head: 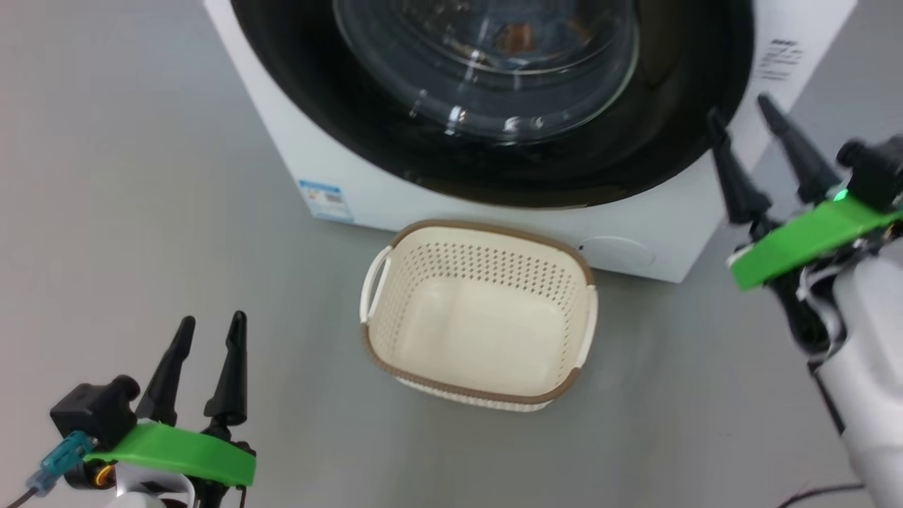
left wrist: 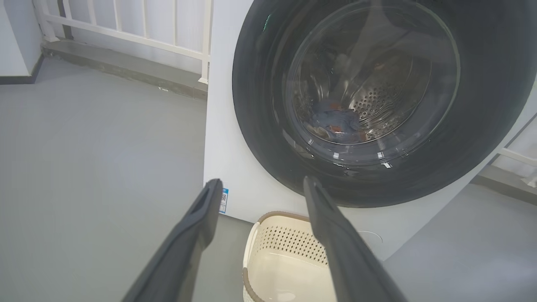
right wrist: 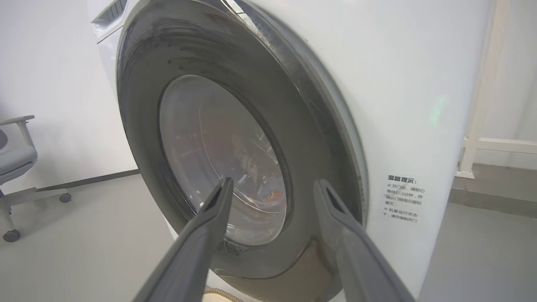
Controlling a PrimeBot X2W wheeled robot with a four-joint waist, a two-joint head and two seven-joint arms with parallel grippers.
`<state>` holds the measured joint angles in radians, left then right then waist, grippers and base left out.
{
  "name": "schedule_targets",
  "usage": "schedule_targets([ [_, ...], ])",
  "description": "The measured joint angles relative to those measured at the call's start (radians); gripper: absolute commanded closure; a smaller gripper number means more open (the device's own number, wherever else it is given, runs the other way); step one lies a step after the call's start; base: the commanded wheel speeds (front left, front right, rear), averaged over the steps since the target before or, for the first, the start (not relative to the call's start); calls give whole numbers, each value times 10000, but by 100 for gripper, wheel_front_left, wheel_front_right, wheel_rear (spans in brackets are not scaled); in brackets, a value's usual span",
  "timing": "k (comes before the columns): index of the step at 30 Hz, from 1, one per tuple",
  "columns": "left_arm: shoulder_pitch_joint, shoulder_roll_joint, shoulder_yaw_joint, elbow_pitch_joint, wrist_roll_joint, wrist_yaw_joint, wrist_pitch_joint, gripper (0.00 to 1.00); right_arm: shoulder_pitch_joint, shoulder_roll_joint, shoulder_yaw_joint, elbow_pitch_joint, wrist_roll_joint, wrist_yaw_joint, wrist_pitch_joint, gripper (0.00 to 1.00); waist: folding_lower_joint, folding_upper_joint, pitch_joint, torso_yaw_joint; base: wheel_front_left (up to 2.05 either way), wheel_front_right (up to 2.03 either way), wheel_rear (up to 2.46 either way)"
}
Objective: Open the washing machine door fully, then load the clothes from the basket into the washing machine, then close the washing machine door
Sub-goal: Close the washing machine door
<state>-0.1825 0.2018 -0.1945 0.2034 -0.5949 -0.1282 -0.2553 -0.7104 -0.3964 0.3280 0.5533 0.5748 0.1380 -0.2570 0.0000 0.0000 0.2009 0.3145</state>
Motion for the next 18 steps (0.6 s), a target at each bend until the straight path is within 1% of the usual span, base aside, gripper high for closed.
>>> schedule_targets([
  [6, 314, 52, 31, 86, -8, 0, 0, 0, 1557, 334, -17, -874, -6, 0, 0, 0, 0, 0, -613, -711, 0, 0, 0],
  [7, 412, 63, 48, 90, -8, 0, 0, 0, 1753, 353, -13, -976, -19, 0, 0, 0, 0, 0, -700, -855, 0, 0, 0],
  [8, 504, 96, 92, 96, -6, 0, 0, 0, 2062, 435, -36, -1193, -21, 0, 0, 0, 0, 0, -853, -1146, 0, 0, 0],
  [13, 612, 102, 284, 71, 13, 0, 0, 0, 2686, 662, -337, -1601, 148, 0, 0, 0, 0, 0, -1204, -1877, 0, 0, 0],
  [18, 802, 100, 426, 36, 13, 0, 0, 0, 3448, 819, -328, -1822, 295, 0, 0, 0, 0, 0, -1539, -2528, 0, 0, 0],
])
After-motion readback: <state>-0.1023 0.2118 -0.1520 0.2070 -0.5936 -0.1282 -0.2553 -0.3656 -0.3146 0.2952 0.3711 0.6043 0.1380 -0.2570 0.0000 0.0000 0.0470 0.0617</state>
